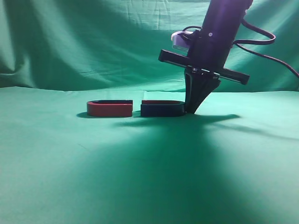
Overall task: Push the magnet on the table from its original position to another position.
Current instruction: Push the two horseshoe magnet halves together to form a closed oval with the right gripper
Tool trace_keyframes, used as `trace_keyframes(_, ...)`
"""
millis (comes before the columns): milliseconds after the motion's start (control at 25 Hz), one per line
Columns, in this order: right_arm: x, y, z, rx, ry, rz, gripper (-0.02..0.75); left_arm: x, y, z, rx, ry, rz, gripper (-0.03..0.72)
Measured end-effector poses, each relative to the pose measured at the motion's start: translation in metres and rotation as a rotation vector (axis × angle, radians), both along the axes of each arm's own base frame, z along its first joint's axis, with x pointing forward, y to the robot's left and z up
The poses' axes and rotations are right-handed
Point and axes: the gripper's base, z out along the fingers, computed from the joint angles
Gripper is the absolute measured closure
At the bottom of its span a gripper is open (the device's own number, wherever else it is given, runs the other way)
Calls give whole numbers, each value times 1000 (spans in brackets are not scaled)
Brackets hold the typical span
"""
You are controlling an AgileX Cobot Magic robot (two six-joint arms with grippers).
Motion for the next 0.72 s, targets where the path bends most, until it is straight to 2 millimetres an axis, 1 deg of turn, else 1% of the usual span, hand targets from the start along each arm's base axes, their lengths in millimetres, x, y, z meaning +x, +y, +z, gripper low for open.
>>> trace_keyframes(480, -1, 13, 0, 21, -41, 6, 738, 0, 0, 0, 0, 0, 0, 316)
trace_keyframes(640, -1, 14, 1, 10, -38, 17, 738, 0, 0, 0, 0, 0, 0, 316)
trace_keyframes(720, -2, 13, 8, -7, -11, 42, 738, 0, 0, 0, 0, 0, 0, 316)
